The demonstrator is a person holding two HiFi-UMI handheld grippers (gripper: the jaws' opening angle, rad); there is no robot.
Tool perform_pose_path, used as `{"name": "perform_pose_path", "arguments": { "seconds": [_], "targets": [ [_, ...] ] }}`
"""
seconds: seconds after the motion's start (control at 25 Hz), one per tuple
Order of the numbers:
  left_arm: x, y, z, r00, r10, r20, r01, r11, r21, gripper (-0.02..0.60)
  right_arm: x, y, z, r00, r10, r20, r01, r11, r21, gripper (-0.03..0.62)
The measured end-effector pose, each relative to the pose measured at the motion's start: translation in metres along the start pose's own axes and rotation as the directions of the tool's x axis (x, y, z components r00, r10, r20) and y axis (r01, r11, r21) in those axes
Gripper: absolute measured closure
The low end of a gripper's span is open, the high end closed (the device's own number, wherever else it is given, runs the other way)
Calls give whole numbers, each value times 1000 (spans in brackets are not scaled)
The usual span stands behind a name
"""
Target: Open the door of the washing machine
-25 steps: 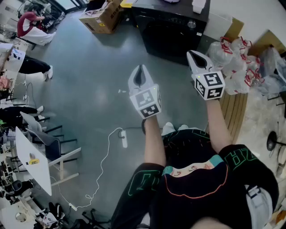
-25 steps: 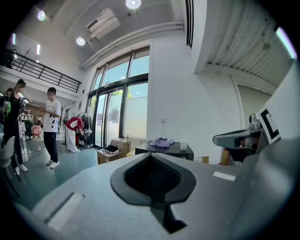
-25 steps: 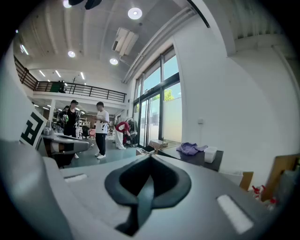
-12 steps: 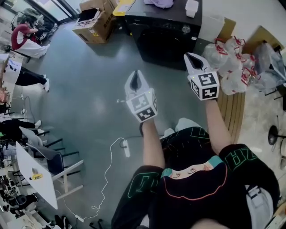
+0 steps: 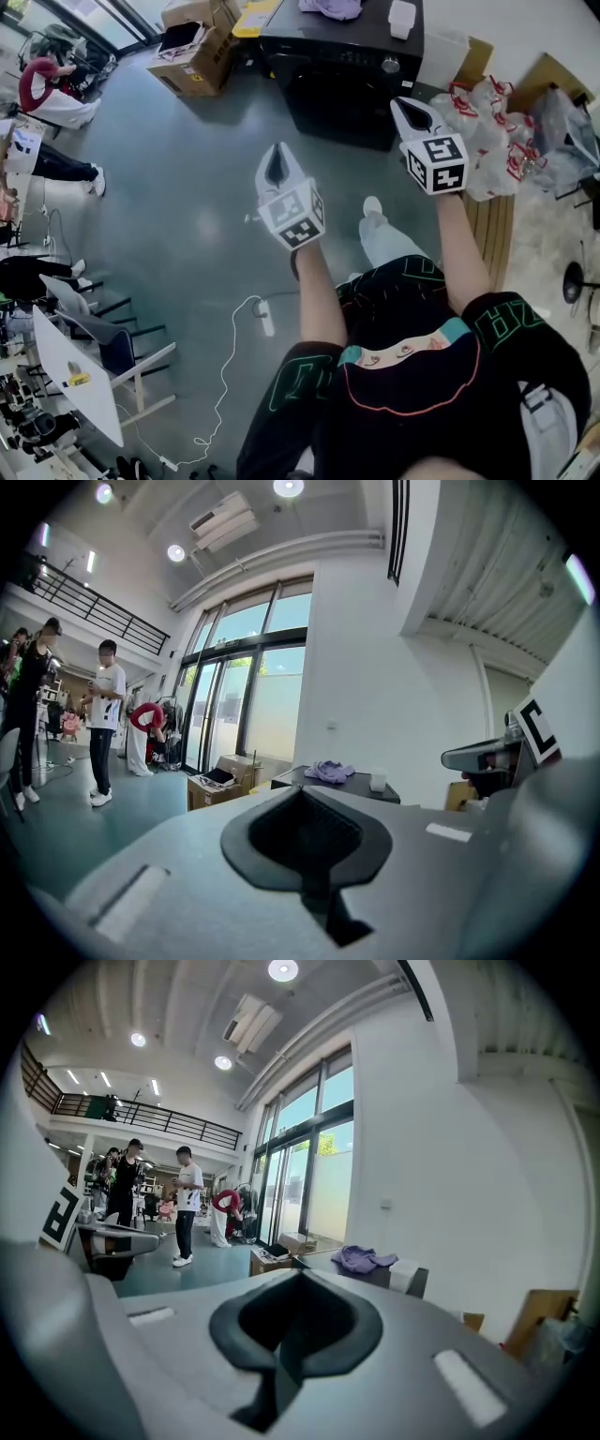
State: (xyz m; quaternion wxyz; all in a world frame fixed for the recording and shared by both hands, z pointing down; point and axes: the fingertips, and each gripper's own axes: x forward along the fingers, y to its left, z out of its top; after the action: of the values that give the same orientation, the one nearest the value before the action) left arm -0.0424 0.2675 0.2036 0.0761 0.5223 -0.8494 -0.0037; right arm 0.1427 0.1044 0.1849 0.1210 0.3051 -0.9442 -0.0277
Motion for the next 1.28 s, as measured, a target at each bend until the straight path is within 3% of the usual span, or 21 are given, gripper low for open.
{"name": "perform_pose_path", "arguments": {
  "seconds": [0.24, 0.4, 0.64, 0.8, 0.92, 1.0, 1.12, 1.28],
  "targets": [
    [46, 17, 7, 999, 33, 10, -34, 999, 5, 571, 57, -1, 2, 998, 55, 17, -55, 998, 14, 591],
    [86, 16, 17, 999, 33, 8, -33, 999, 19, 571, 98, -26, 14, 997, 58, 48, -60, 997, 57, 591],
    [154, -1, -12, 995, 11, -101, -8, 999, 36, 571, 160, -58, -19, 996, 79, -29, -75, 991, 115, 591],
    [213, -14, -52, 978, -20, -208, 25, 999, 21, 571, 210, -85, -50, 991, 90, -98, -74, 985, 154, 591],
    [258, -33, -80, 959, -69, -275, 61, 997, -38, 571, 241, -117, -78, 985, 85, -148, -58, 982, 179, 591],
    [285, -46, -88, 950, -88, -301, 77, 996, -48, 571, 259, -131, -85, 978, 134, -162, -103, 977, 187, 591],
    [316, -63, -98, 937, -118, -330, 115, 993, -30, 571, 284, -129, -90, 955, 238, -176, -204, 961, 188, 591],
    [342, -61, -121, 906, -140, -399, 145, 989, -19, 571, 312, -107, -113, 935, 259, -242, -222, 960, 170, 591]
  ]
}}
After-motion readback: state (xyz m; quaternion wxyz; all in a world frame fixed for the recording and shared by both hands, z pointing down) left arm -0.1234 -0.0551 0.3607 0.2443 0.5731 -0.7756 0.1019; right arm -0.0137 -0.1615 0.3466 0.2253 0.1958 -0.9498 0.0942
